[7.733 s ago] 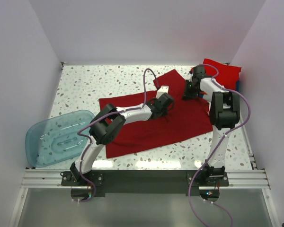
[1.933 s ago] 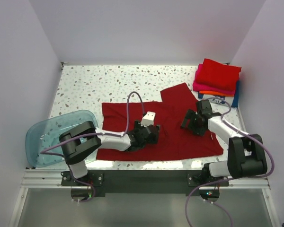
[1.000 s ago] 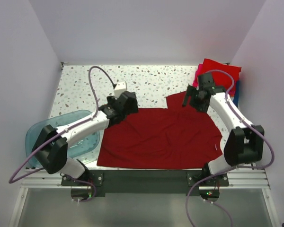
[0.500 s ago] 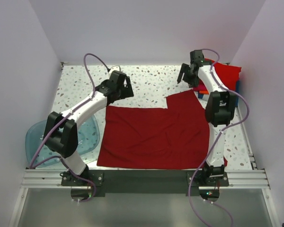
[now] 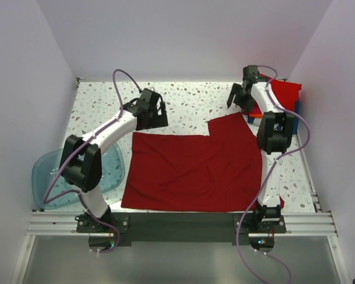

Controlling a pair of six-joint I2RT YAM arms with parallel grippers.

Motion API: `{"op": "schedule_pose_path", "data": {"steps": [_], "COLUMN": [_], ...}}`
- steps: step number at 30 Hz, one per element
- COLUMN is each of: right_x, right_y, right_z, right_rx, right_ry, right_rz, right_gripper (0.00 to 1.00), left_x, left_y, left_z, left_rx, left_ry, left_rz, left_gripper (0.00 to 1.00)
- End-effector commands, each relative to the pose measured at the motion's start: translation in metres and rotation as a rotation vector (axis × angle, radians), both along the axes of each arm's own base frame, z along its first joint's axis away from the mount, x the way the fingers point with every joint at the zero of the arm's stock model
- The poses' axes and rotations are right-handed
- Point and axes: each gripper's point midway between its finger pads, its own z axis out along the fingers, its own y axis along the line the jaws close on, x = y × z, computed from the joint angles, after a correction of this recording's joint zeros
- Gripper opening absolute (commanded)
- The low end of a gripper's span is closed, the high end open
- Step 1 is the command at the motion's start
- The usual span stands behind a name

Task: Fold and stack the t-shirts
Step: Fold the tshirt

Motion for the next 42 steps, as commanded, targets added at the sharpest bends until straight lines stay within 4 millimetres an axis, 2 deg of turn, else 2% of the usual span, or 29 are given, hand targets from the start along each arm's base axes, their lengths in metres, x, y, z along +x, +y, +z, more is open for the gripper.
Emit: {"op": "schedule_pose_path", "data": {"steps": [1,5,13,21,24,25,27,30,33,34,35,40,41,42], "right_x": [-0.012,-0.016,0.003,0.007,0.006,0.007,0.002,-0.005,-0.012,-0.013,-0.017,-0.027,-0.033,-0.034], "right_y": [-0.007,-0.017,-0.030,-0.037,-0.034,-0.032,-0.027,-0.022,-0.018,-0.017,-0.016,-0.011,-0.011,-0.011], "right_z": [-0.006,-0.017,-0.019,-0.044,-0.048,-0.047,-0.052,-0.053,-0.048,-0.046,-0.040,-0.019,-0.021,-0.010], "right_rx": [-0.049,-0.089,-0.122,-0.128,-0.112,-0.103,-0.077,-0.042,-0.019,-0.015,-0.012,0.018,0.021,0.024], "right_ry": [0.027,0.058,0.020,0.046,0.050,0.042,0.056,0.066,0.066,0.060,0.054,0.030,0.042,0.024], "right_rz": [0.029,0.029,0.023,0.013,0.018,0.017,0.023,0.020,0.017,0.014,0.014,0.011,0.007,0.008], "right_gripper": [0.73,0.73,0.74,0.74,0.61,0.53,0.46,0.34,0.17,0.06,0.01,0.00,0.00,0.00], "left_x": [-0.012,-0.015,-0.010,-0.008,-0.003,-0.002,0.000,0.004,0.011,0.014,0.016,0.028,0.031,0.033], "left_y": [0.008,0.011,0.023,0.025,0.025,0.025,0.027,0.039,0.053,0.059,0.064,0.096,0.099,0.102], "left_z": [0.009,0.007,0.022,0.021,0.019,0.015,0.012,0.003,-0.006,-0.012,-0.014,-0.034,-0.035,-0.037], "left_rx": [0.003,0.010,0.035,0.039,0.043,0.049,0.059,0.110,0.142,0.147,0.152,0.179,0.178,0.172], "left_ry": [0.003,0.006,-0.044,-0.051,-0.057,-0.047,-0.035,-0.003,0.023,0.034,0.039,0.093,0.089,0.093], "left_rz": [-0.029,-0.034,0.012,0.031,0.031,0.029,0.035,0.080,0.126,0.153,0.169,0.269,0.279,0.285], "left_gripper": [0.94,0.94,0.95,0.95,0.95,0.95,0.95,0.95,0.95,0.95,0.95,0.93,0.92,0.92]}}
